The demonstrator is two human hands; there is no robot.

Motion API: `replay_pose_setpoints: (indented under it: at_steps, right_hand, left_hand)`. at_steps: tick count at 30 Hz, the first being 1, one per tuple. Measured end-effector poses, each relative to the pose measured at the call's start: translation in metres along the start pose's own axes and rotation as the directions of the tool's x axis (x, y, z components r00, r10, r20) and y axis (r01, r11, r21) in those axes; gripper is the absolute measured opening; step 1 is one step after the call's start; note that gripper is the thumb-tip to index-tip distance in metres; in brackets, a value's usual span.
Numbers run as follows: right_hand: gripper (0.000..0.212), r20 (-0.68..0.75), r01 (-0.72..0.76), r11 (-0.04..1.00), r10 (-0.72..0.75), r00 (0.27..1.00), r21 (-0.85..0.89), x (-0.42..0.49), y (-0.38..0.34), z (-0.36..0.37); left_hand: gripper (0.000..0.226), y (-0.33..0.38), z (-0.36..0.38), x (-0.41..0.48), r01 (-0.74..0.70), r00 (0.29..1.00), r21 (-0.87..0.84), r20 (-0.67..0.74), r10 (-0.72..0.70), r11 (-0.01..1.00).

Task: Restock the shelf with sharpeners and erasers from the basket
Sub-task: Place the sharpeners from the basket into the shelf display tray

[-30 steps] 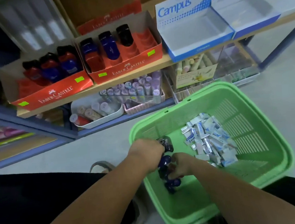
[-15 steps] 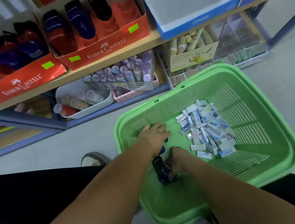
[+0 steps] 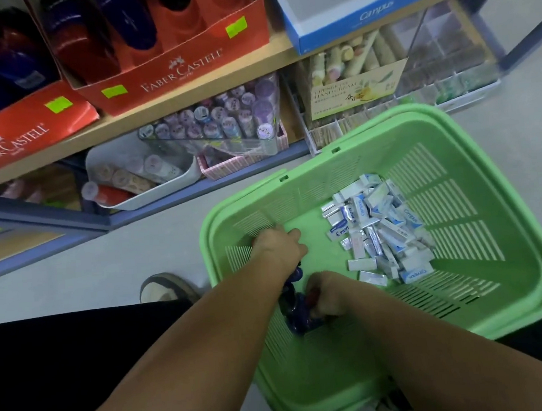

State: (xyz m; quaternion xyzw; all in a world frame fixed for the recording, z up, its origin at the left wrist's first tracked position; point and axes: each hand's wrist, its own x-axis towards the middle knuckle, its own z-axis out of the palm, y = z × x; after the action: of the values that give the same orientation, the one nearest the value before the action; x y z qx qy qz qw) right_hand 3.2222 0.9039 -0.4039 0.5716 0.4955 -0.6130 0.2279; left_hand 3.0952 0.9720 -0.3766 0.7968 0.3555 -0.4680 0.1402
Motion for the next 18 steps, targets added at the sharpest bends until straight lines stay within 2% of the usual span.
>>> replay_pose_setpoints:
  at_steps: [1, 4, 7, 10, 14, 16, 18]
  right_hand:
    - [0.029, -0.016, 0.015, 1.000, -0.014, 1.000, 0.024, -0.001, 0.002, 0.001]
    - [0.026, -0.008, -0.005, 0.995, 0.006, 1.000, 0.104, -0.005, 0.002, -0.004]
    - [0.032, -0.018, -0.003, 0.995, 0.005, 1.000, 0.103, -0.010, -0.002, -0.014]
    - [0.027, -0.059, 0.012, 0.995, -0.006, 0.998, 0.095, -0.016, -0.001, -0.028]
    - [0.022, -0.129, 0.033, 0.973, -0.003, 0.992, 0.229, -0.039, -0.004, -0.057]
    - [0.021, -0.152, 0.077, 0.931, -0.024, 0.988, 0.357, -0.057, -0.010, -0.074]
    - [0.026, -0.133, 0.114, 0.874, -0.057, 0.990, 0.473, -0.080, -0.023, -0.091]
  left_hand:
    - [0.053, 0.000, 0.002, 0.000, 0.000, 1.000, -0.020, 0.025, 0.001, 1.000]
    - [0.054, -0.003, 0.000, -0.003, -0.028, 0.999, -0.063, 0.040, 0.030, 0.998]
    - [0.051, -0.003, -0.008, -0.012, -0.007, 1.000, -0.067, -0.031, 0.005, 0.998]
    - [0.051, -0.002, -0.016, -0.026, 0.000, 0.994, -0.109, -0.105, -0.011, 0.994]
    - [0.042, -0.008, -0.041, -0.065, 0.000, 0.984, -0.153, -0.176, -0.027, 0.988]
    - [0.040, -0.017, -0.052, -0.093, -0.006, 0.971, -0.252, -0.233, -0.054, 0.968]
    - [0.040, -0.031, -0.059, -0.120, -0.057, 0.949, -0.441, -0.301, -0.088, 0.896]
